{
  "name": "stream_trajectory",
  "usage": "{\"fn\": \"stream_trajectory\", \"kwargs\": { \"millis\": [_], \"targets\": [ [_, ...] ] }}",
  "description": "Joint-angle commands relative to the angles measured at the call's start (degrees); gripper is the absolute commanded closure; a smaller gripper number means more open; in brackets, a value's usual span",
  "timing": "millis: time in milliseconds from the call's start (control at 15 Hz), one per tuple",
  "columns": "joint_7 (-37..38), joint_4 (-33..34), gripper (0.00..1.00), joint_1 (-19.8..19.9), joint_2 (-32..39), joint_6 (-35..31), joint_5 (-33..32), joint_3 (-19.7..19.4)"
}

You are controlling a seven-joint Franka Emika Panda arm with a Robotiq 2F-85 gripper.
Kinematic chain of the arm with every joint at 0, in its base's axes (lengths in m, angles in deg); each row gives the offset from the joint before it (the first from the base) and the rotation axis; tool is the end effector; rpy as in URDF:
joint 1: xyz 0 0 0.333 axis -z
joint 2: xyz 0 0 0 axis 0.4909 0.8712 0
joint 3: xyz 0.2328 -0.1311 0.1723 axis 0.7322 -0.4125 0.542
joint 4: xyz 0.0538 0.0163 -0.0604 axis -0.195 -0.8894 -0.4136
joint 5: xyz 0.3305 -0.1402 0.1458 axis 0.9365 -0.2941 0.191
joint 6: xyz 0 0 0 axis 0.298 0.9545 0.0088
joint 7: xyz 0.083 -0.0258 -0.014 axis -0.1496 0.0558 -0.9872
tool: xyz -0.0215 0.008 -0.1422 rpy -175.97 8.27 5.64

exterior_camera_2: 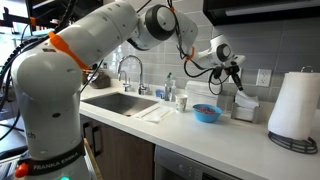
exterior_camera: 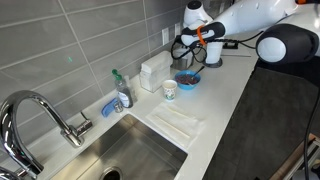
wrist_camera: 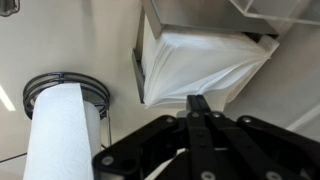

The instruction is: Remove one napkin from the silver napkin holder and put it on the counter next to the paper cup on the left

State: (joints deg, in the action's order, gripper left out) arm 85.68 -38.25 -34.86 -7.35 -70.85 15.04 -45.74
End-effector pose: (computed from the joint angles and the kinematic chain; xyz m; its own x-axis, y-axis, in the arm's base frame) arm 0.8196 -0.0771 0.3385 0.3788 -0.7653 0.5205 -0.8003 -0.5533 -0.2311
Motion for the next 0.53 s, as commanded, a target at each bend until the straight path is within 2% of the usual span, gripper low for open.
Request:
{"fn": "stream_trajectory", "kwargs": {
  "millis": [0,467],
  "targets": [
    [-0.48,-2.34,1.00,-0.21,-1.39,1.12,-0.63,0.14],
    [-0.35,-1.81,1.00,-0.64,-0.41,6.98,-1.94,0.05]
  ]
}}
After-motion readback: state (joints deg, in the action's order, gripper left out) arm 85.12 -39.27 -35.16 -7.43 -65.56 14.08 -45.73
